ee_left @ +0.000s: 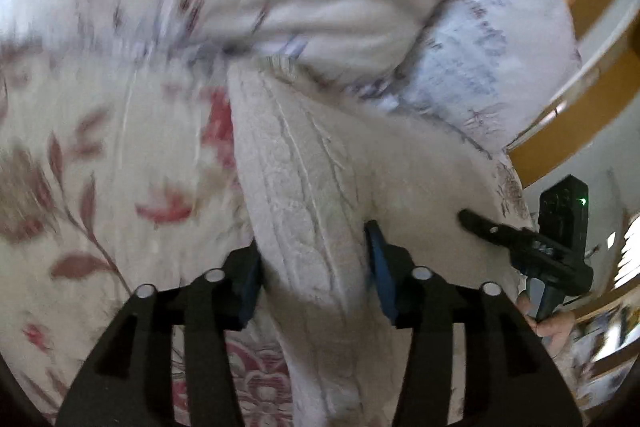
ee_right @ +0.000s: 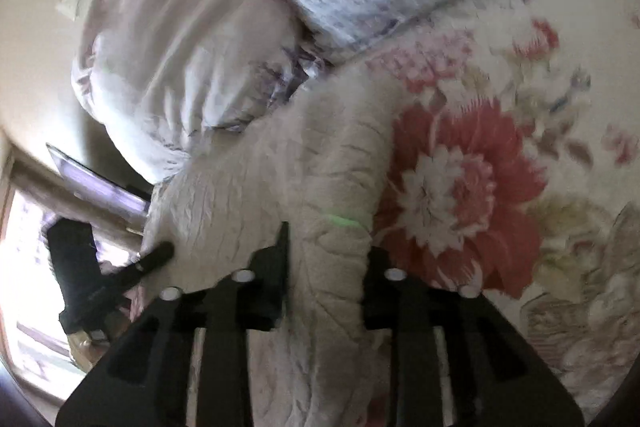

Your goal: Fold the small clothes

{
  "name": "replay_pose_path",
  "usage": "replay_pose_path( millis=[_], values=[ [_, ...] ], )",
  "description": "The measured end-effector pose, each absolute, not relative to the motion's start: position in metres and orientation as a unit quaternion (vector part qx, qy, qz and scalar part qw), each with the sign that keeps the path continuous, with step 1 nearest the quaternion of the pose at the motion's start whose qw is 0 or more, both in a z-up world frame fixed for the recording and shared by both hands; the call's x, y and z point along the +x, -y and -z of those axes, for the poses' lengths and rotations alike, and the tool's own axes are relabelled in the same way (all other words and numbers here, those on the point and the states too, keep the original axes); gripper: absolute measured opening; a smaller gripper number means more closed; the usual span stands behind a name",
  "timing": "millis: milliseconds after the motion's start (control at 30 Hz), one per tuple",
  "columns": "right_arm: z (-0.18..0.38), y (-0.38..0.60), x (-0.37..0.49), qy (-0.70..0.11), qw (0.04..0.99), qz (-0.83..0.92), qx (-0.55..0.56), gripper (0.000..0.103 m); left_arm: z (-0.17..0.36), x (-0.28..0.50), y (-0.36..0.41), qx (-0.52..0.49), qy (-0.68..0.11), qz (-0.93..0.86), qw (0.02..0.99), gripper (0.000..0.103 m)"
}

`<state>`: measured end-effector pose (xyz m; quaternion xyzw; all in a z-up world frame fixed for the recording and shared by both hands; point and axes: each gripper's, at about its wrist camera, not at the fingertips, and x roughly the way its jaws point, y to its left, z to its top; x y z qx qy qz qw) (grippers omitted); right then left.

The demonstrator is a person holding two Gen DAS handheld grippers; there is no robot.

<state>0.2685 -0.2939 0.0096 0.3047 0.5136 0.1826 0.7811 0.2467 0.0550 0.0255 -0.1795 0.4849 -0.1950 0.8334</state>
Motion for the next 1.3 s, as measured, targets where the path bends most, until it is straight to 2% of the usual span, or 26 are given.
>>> replay_pose_path(
  millis=[133,300,333,367,433,533,633,667,800,900,1067,1200,1300],
  values=[
    [-0.018,0.306,0.262,-0.504,0.784,-0.177,0.315,0.035,-0.029,0.238,-0.061,-0.158,-0.467,0.179,0.851,0.071],
    [-0.027,0.316,0.262,-0.483,0.799,-0.161,0.319,0.035,-0.033,0.232,-0.057,-0.123,-0.459,0.165,0.864,0.078],
    [-0.027,0.316,0.262,-0.482,0.801,-0.161,0.318,0.030,-0.032,0.232,-0.058,-0.122,-0.458,0.163,0.865,0.079],
    [-0.027,0.313,0.262,-0.480,0.806,-0.158,0.308,0.020,-0.032,0.236,-0.056,-0.120,-0.459,0.160,0.866,0.080],
    [-0.026,0.299,0.265,-0.486,0.827,-0.123,0.255,0.020,-0.030,0.237,-0.057,-0.114,-0.459,0.153,0.868,0.085],
    [-0.019,0.294,0.269,-0.496,0.829,-0.101,0.238,0.021,-0.031,0.237,-0.051,-0.102,-0.454,0.142,0.873,0.085],
    [-0.030,0.291,0.264,-0.489,0.845,-0.084,0.196,0.037,-0.045,0.224,-0.046,-0.074,-0.425,0.130,0.893,0.084],
    [-0.036,0.289,0.260,-0.480,0.854,-0.079,0.183,0.039,-0.049,0.218,-0.045,-0.067,-0.414,0.128,0.899,0.083],
    [-0.065,0.278,0.234,-0.426,0.885,-0.118,0.145,0.042,-0.071,0.184,-0.037,-0.026,-0.347,0.139,0.927,0.083],
    [-0.071,0.266,0.221,-0.414,0.887,-0.155,0.131,0.043,-0.078,0.166,-0.024,-0.007,-0.329,0.169,0.929,0.083],
    [-0.056,0.245,0.215,-0.447,0.875,-0.166,0.087,0.043,-0.065,0.158,-0.001,0.021,-0.349,0.196,0.916,0.083],
    [-0.044,0.240,0.207,-0.461,0.874,-0.141,0.065,0.044,-0.036,0.170,0.008,0.041,-0.402,0.164,0.900,0.083],
    [-0.044,0.235,0.201,-0.458,0.878,-0.130,0.053,0.045,-0.024,0.172,0.001,0.014,-0.422,0.161,0.892,0.083]
  ],
)
